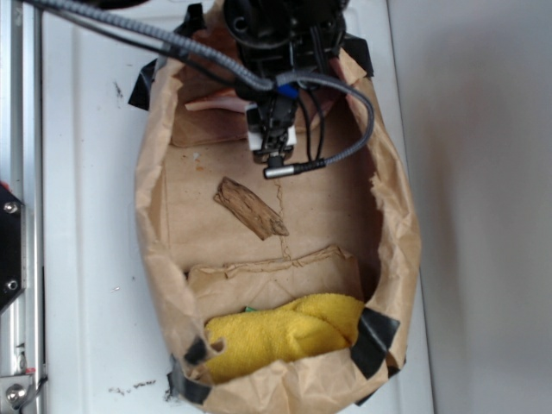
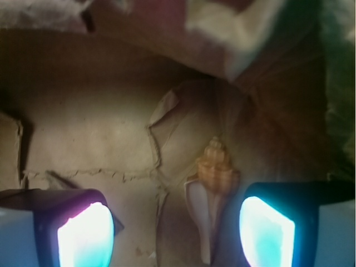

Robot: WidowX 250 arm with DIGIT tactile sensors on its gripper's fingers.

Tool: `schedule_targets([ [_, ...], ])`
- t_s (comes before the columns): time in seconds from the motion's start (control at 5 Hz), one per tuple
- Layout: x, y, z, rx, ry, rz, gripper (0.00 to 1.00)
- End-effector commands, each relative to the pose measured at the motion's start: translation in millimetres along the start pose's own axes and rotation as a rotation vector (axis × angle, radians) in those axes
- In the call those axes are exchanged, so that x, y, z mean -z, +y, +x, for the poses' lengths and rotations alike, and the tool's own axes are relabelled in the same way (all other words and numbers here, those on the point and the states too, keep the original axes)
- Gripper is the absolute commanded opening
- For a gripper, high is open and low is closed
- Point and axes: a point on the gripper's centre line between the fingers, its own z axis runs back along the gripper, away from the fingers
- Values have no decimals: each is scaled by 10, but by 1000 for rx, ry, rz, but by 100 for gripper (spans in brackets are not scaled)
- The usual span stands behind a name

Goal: Grab the shell.

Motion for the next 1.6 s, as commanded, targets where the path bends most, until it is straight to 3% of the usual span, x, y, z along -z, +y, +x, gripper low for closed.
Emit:
schedule_targets([
  [0.0, 156, 50, 42, 3, -41, 17, 100],
  [0.4, 219, 216, 172, -89, -74, 123, 100],
  [0.6, 261, 242, 202, -97, -82, 140, 100],
  [0.8, 315, 224, 210, -73, -82, 125, 100],
  [1.0, 340, 195, 200, -1, -69, 11, 100],
  [1.4, 313, 108, 162, 58, -63, -53, 100],
])
